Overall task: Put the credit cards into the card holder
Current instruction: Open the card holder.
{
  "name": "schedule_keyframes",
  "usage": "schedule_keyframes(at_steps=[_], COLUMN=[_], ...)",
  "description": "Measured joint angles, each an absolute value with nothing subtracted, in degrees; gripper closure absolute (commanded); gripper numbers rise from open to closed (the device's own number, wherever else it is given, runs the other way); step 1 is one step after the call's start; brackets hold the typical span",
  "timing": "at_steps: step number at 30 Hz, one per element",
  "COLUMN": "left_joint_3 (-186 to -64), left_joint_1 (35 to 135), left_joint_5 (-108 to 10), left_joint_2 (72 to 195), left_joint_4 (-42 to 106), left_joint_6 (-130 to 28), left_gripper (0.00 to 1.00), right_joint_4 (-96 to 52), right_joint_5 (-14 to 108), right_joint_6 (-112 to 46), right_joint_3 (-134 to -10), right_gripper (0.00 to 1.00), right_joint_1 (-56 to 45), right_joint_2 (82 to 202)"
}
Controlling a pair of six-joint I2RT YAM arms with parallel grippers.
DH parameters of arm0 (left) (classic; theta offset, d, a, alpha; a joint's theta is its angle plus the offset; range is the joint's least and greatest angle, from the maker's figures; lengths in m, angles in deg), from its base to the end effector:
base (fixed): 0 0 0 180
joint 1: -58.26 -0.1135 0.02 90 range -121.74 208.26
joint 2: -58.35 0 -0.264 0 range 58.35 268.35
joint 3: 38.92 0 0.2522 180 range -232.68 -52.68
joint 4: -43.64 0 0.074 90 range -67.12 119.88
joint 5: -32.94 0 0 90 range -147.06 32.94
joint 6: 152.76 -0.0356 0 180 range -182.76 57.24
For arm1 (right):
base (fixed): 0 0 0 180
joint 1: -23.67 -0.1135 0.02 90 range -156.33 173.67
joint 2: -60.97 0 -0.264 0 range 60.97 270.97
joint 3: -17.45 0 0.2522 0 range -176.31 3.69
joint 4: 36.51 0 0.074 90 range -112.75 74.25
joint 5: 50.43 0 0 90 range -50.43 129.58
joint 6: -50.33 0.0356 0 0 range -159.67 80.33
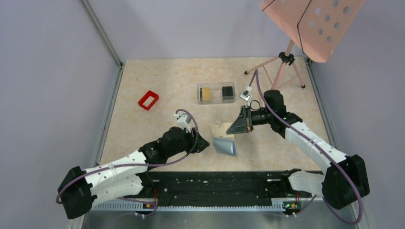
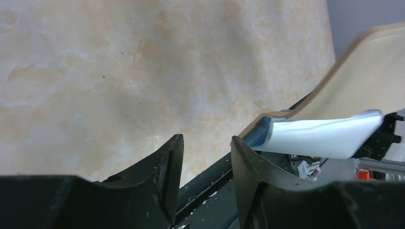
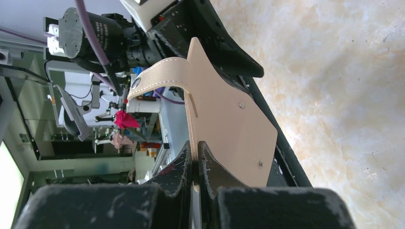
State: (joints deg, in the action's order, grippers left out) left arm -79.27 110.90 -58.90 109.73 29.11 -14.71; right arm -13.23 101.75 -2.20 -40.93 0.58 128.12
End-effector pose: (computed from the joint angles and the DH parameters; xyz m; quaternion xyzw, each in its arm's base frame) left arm 0.1233 -0.1596 0.2242 0.0253 0.8456 -0.4018 0.3507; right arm 0.2117 0.1245 0.2702 -0.1544 0.7746 0.5993 0.1305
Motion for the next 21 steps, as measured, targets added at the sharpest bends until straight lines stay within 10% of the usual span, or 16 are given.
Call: schedule_keyframes(at_steps=[21], left_joint_3=[-81.02], left_joint_1=[110.90], left_joint_5=[-52.76], left_joint_2=[112.20], left_joint_4=[33.30], left_joint_6=[-16.79], left_gripper=[0.55], right_joint_4=[-12.71], right_joint_5=[102.58], right_joint_6=[-2.57], right_joint_3=[-40.93], right_gripper=[1.00], right_joint_1=[0.58], right_joint_2=[128.10])
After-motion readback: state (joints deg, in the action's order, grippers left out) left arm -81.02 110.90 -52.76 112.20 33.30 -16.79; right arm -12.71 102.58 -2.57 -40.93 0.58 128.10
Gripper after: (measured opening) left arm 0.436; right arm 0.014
